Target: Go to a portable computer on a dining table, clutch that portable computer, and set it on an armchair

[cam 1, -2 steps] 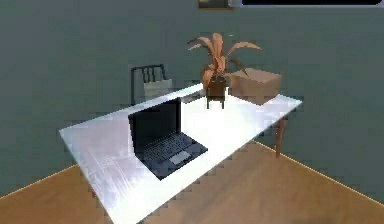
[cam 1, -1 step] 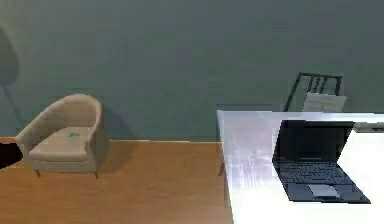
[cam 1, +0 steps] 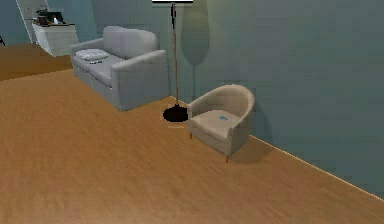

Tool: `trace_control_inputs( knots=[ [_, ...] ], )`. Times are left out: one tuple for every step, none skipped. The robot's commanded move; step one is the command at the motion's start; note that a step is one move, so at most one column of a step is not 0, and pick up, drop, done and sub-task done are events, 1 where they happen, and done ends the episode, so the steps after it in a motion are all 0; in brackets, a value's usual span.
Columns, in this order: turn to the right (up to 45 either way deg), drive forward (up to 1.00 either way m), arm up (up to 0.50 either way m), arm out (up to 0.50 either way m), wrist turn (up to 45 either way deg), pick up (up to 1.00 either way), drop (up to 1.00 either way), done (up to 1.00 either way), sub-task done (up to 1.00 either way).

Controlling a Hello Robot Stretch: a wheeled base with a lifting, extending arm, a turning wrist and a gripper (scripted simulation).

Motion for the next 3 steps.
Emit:
trace_control_inputs(
  knots=[
    [0.0,0.00,0.50,0.00,0.0,0.00,0.00,0.00,0.00],
    [0.0,0.00,0.26,0.00,0.0,0.00,0.00,0.00,0.00],
    [0.0,0.00,0.00,0.50,0.0,0.00,0.00,0.00,0.00]
  ],
)
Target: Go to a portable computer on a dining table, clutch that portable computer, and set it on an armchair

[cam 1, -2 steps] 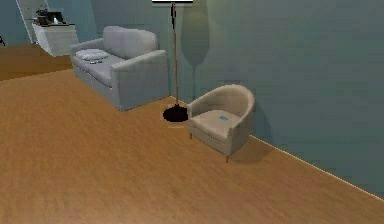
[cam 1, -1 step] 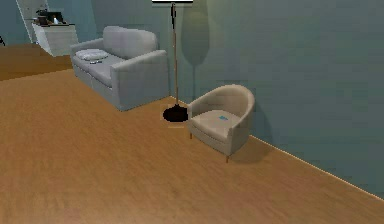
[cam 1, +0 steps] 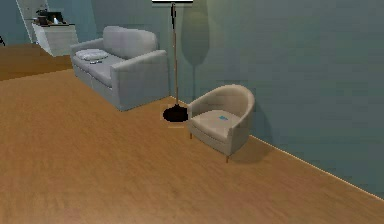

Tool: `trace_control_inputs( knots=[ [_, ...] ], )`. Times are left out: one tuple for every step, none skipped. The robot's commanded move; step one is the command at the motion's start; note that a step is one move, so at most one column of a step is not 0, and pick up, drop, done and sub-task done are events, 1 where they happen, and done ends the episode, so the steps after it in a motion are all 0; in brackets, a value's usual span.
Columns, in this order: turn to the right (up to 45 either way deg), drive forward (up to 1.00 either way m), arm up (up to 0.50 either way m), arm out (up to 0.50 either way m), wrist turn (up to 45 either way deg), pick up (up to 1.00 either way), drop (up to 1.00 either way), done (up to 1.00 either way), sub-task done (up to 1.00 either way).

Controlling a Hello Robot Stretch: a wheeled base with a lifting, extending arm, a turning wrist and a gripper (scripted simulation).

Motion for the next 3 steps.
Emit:
trace_control_inputs(
  knots=[
    [0.0,0.00,0.00,0.00,45.0,0.00,0.00,0.00,0.00],
    [0.0,0.00,0.00,0.00,45.0,0.00,0.00,0.00,0.00],
    [0.0,0.00,0.00,0.00,27.0,0.00,0.00,0.00,0.00]
  ],
)
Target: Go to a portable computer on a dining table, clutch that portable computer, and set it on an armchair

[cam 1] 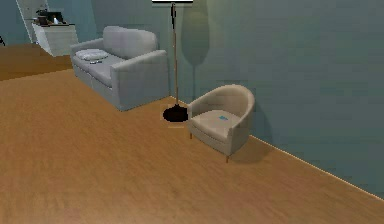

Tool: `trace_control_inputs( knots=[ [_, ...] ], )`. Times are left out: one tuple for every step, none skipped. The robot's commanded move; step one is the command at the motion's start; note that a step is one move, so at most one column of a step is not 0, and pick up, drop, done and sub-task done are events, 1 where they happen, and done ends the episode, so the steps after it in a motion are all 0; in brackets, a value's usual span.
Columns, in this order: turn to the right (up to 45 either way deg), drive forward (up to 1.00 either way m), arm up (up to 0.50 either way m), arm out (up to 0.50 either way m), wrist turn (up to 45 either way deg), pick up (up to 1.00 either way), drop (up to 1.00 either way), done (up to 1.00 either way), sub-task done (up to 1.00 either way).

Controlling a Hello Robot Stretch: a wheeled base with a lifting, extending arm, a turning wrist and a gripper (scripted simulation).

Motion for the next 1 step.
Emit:
trace_control_inputs(
  knots=[
    [0.0,0.00,-0.30,0.00,0.0,0.00,0.00,0.00,0.00]
  ],
)
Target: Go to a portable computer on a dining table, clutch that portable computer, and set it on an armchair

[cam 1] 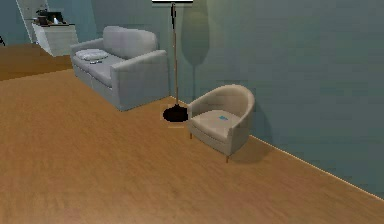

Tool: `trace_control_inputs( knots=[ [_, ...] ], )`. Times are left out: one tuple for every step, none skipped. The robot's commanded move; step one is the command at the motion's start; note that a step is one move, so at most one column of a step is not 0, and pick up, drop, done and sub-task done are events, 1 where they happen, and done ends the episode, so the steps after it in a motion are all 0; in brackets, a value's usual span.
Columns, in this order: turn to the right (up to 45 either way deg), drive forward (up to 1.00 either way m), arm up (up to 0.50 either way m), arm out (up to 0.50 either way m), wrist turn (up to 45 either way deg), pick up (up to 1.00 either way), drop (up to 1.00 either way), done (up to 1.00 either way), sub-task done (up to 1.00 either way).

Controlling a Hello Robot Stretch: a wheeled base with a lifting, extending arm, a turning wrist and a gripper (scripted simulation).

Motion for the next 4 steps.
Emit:
trace_control_inputs(
  knots=[
    [0.0,0.00,0.00,0.00,0.0,1.00,0.00,0.00,0.00],
    [0.0,0.00,0.10,0.00,0.0,0.00,0.00,0.00,0.00],
    [0.0,0.00,0.32,0.00,0.0,0.00,0.00,0.00,0.00],
    [0.0,0.00,0.00,0.00,-45.0,0.00,0.00,0.00,0.00]
  ],
)
